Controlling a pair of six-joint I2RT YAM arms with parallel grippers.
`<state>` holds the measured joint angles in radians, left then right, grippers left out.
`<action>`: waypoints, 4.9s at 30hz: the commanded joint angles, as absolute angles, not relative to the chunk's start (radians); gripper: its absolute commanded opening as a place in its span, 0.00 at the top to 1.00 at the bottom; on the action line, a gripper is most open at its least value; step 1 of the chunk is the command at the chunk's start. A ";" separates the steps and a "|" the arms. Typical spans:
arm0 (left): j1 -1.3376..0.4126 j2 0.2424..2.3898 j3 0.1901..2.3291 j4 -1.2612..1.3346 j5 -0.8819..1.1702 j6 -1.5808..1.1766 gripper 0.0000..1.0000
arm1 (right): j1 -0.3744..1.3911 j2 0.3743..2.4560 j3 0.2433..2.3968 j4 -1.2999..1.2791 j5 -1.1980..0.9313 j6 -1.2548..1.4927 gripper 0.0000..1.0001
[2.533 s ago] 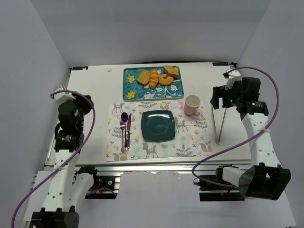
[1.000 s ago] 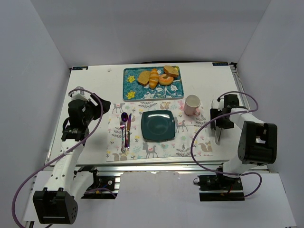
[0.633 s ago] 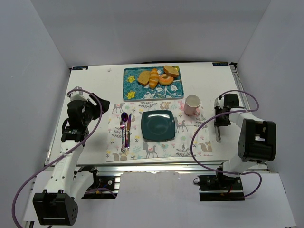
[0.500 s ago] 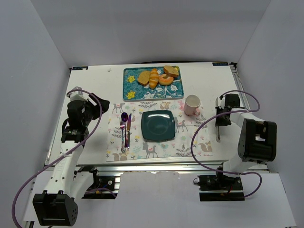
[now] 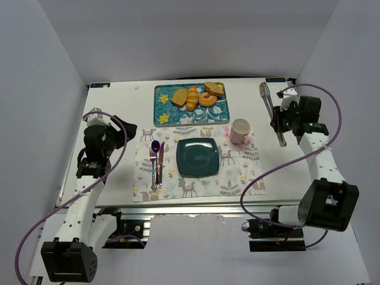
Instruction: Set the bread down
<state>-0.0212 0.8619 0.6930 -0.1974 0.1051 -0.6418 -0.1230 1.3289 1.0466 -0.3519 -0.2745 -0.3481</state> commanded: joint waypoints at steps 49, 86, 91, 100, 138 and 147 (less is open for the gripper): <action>-0.023 0.818 0.649 -0.163 0.080 -0.699 0.16 | 0.318 1.904 1.632 -0.221 -0.061 -0.723 0.56; -0.023 0.870 0.667 -0.124 0.086 -0.695 0.15 | 0.318 1.795 1.611 -0.173 -0.118 -0.672 1.00; -0.021 0.873 0.669 -0.120 0.089 -0.689 0.15 | 0.318 1.570 1.432 -0.225 -0.308 -0.681 1.00; -0.023 0.870 0.654 -0.107 0.097 -0.683 0.15 | 0.385 1.125 1.045 -0.443 -0.520 -0.778 1.00; -0.023 0.831 0.609 -0.101 0.114 -0.693 0.15 | 0.462 0.931 0.865 -0.559 -0.543 -0.743 0.56; -0.023 0.862 0.615 -0.054 0.167 -0.704 0.37 | 0.316 1.072 1.089 -0.307 -0.359 -0.203 1.00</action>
